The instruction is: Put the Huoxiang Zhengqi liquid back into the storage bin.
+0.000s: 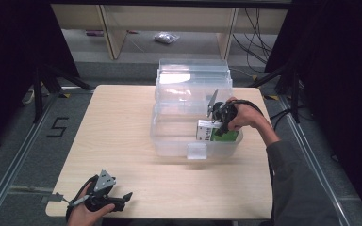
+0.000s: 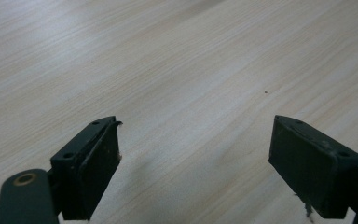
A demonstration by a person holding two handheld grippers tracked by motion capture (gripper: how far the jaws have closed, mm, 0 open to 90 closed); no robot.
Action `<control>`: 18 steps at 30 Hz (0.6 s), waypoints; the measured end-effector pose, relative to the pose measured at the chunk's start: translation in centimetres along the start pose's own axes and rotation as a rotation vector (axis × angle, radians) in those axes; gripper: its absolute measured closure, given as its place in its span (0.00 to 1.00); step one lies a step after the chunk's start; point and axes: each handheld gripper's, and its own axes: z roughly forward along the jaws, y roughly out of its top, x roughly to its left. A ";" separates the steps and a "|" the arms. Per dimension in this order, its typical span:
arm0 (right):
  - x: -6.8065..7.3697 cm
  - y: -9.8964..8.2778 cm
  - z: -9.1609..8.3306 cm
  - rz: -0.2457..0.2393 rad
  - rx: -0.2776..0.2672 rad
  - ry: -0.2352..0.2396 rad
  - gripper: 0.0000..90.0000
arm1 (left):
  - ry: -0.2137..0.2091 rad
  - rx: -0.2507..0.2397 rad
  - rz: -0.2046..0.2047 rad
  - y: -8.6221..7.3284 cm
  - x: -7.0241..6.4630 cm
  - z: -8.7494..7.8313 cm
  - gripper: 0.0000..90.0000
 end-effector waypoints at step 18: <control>-0.1 -0.8 1.5 -0.010 -0.003 0.024 0.71 | 0.013 0.019 0.016 0.0 0.2 0.0 0.17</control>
